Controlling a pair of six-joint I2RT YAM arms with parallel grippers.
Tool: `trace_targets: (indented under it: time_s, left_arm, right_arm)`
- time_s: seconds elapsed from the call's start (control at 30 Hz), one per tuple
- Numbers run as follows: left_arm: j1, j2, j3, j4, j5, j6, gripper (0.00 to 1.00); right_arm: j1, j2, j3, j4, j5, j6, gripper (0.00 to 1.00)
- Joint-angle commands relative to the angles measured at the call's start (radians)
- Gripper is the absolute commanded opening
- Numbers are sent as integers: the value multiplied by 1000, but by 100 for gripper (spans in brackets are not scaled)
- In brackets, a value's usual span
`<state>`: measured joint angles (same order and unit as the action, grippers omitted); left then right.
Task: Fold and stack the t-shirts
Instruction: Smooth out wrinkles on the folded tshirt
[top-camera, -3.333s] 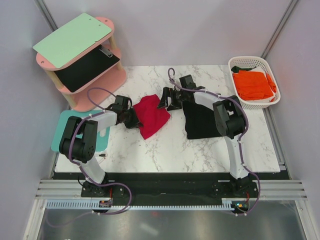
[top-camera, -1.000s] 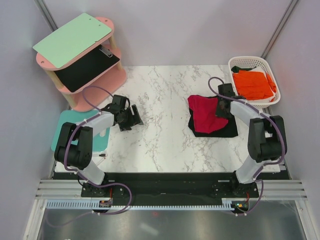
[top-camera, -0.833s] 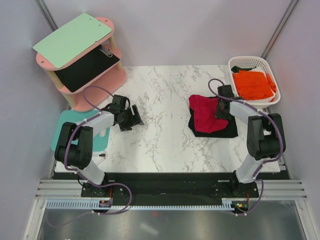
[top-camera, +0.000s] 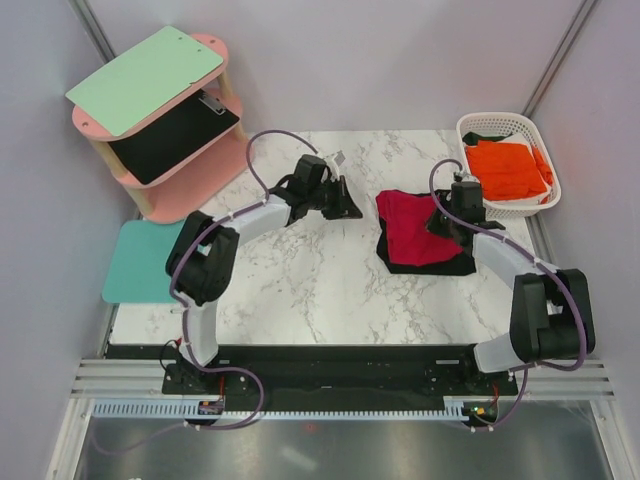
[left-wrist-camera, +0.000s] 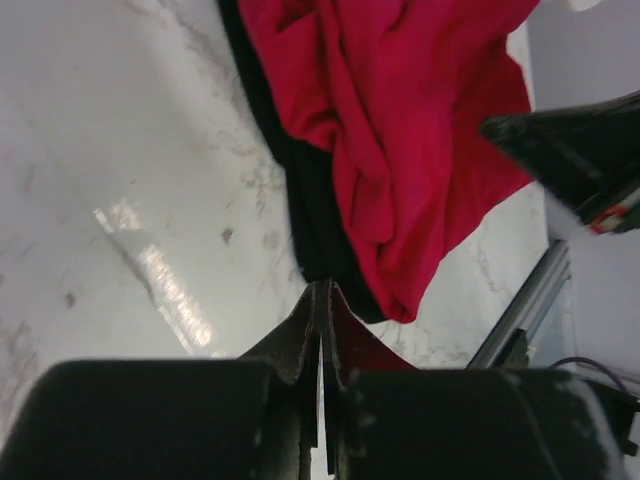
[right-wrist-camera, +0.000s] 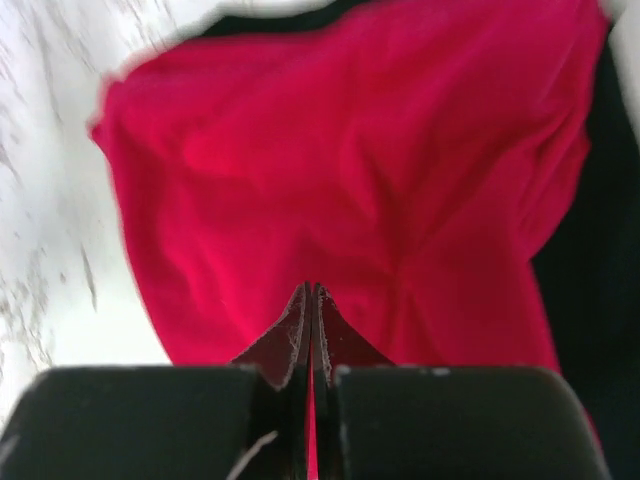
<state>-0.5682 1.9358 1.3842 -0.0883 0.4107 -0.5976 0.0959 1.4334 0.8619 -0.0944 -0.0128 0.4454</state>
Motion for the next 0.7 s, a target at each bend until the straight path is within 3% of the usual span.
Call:
trace_targets:
  time_s: [0.0, 0.2, 0.33, 0.47, 0.67]
  left_arm:
    - [4, 135, 107, 270, 223, -157, 2]
    - [-33, 247, 173, 571, 376, -327, 2]
    - [-65, 308, 191, 674, 419, -402, 2]
    - [-97, 362, 239, 671, 439, -416, 2]
    - [-117, 451, 274, 647, 450, -445, 2]
  right_arm:
    - [-4, 25, -75, 124, -119, 93, 0]
    - [-67, -31, -150, 127, -24, 131, 0]
    - [-90, -88, -211, 157, -7, 147, 0]
    - [-133, -119, -267, 208, 0, 165, 0]
    - [-171, -42, -282, 220, -33, 210, 0]
